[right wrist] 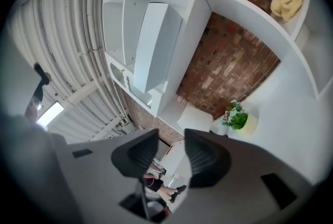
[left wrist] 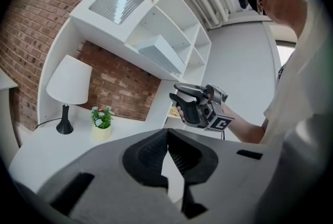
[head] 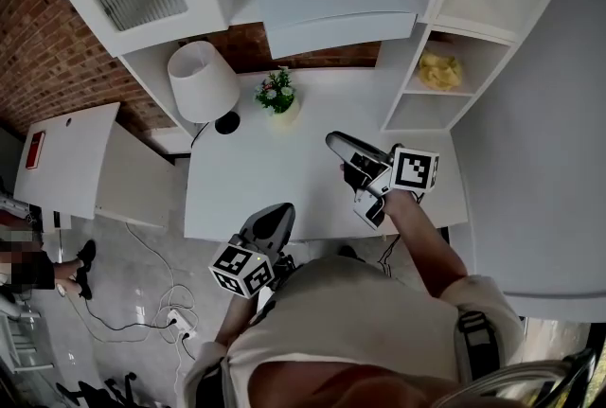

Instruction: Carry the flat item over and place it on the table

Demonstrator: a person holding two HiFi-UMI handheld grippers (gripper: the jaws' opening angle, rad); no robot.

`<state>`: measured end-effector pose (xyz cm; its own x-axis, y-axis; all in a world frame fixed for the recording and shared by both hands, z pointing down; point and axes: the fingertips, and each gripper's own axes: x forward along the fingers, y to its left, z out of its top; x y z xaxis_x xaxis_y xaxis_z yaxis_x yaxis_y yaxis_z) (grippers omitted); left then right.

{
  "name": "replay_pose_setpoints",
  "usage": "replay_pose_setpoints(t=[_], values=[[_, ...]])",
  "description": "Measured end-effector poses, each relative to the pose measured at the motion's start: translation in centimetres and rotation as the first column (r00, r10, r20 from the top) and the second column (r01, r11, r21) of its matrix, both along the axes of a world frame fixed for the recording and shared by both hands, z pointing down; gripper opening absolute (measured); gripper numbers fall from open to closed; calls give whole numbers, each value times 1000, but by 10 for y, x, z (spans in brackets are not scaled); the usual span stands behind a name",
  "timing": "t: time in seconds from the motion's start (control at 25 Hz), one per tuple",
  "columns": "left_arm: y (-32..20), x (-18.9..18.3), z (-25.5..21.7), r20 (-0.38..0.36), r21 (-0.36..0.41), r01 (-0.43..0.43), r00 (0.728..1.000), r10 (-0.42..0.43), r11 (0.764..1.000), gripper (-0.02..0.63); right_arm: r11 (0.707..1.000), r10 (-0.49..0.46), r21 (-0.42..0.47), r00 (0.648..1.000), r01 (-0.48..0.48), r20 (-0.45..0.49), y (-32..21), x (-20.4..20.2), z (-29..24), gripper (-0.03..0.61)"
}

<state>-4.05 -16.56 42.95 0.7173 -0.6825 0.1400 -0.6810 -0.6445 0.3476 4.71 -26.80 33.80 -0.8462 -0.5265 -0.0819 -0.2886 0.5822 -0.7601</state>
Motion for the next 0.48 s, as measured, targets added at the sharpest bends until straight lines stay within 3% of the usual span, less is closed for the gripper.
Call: replay_pose_setpoints(t=[0.08, 0.2, 0.32, 0.48], values=[[0, 3, 0, 3, -4, -5, 1000, 5, 1000, 20, 1000, 11, 8, 999, -12, 39, -8, 3, -14, 356], [-1, 4, 4, 3, -18, 3, 1000, -3, 1000, 20, 998, 41, 41, 996, -44, 73, -21, 11, -29, 411], [0, 5, 7, 6, -28, 2, 1000, -2, 1000, 20, 998, 55, 24, 997, -56, 60, -33, 19, -29, 419], [2, 11, 9, 15, -22, -13, 1000, 13, 1000, 20, 995, 58, 84, 998, -59, 15, -41, 24, -47, 417]])
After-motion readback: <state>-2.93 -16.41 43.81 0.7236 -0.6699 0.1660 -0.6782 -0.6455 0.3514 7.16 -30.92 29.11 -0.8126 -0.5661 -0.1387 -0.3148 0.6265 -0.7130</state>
